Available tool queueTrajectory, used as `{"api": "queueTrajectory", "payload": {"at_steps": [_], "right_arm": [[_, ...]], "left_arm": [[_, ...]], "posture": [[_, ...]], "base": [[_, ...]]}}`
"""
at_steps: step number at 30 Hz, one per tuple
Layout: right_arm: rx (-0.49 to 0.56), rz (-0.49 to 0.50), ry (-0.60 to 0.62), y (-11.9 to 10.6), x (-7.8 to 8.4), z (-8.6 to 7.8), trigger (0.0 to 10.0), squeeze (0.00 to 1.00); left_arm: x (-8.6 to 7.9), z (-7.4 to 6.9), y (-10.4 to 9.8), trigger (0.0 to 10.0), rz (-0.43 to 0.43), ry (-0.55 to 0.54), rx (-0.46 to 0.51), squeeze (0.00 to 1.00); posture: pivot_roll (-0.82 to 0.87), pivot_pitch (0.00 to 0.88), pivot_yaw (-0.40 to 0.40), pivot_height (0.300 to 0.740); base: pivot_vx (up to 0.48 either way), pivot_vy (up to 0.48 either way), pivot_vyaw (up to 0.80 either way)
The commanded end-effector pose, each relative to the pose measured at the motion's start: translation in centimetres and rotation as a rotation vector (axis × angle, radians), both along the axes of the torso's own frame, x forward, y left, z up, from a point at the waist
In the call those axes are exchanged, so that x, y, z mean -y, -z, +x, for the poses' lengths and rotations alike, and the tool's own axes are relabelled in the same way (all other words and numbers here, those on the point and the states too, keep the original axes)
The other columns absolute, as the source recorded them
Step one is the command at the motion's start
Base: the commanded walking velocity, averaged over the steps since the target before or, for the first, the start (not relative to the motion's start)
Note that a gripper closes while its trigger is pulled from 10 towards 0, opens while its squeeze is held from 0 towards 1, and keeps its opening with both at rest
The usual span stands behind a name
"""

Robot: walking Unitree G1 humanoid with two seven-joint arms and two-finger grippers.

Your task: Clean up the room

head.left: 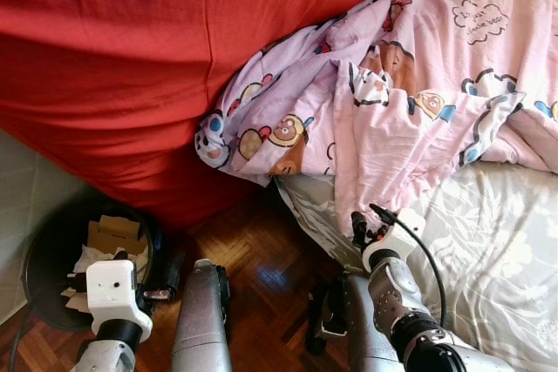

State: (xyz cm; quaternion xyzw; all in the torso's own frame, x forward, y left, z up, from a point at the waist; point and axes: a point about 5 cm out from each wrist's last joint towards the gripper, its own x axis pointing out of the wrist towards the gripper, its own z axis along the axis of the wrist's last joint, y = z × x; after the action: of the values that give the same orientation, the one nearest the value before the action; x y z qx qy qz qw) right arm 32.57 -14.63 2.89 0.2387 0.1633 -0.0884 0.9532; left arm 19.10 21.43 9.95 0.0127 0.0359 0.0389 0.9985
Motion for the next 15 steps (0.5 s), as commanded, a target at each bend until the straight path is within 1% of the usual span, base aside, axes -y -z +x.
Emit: {"api": "queueTrajectory", "payload": {"at_steps": [1, 3, 6, 10, 11, 15], "right_arm": [[-0.055, -0.006, 0.008, 1.17, 0.1, -0.92, 10.0, 0.0], [-0.052, -0.019, 0.006, 1.08, 0.23, -0.85, 10.0, 0.0], [-0.077, -0.056, -0.005, 1.24, 0.38, -0.92, 10.0, 0.0], [-0.072, -0.04, -0.007, 1.37, 0.25, -1.06, 10.0, 0.0], [-0.073, -0.049, -0.016, 1.37, 0.21, -1.05, 0.0, 0.0], [-0.07, -0.056, -0.029, 1.35, 0.14, -1.05, 0.0, 0.0]], "left_arm": [[-0.21, -0.97, 0.4, 10.0, -0.002, -0.021, -0.041, 0.0], [-0.18, -1.19, 0.33, 10.0, -0.001, -0.023, -0.042, 0.0], [-0.27, -1.49, 0.45, 10.0, 0.0, -0.029, -0.053, 0.0], [-0.21, -1.76, 0.12, 10.0, 0.002, -0.024, -0.053, 0.0], [-0.25, -1.79, 0.0, 10.0, 0.002, -0.03, -0.052, 0.0], [-0.13, -1.79, -0.15, 10.0, -0.002, -0.036, -0.049, 0.0]], "posture": [[0.24, 0.56, -0.036, 0.623], [0.24, 0.566, -0.034, 0.623], [0.25, 0.574, -0.035, 0.623], [0.24, 0.585, -0.034, 0.623], [0.24, 0.593, -0.032, 0.623], [0.24, 0.601, -0.035, 0.623]], "base": [[0.0, 0.0, 0.0], [0.0, 0.0, 0.0], [0.0, 0.0, 0.0], [0.0, 0.0, 0.0], [0.0, 0.0, 0.0], [0.0, 0.0, 0.0]]}}
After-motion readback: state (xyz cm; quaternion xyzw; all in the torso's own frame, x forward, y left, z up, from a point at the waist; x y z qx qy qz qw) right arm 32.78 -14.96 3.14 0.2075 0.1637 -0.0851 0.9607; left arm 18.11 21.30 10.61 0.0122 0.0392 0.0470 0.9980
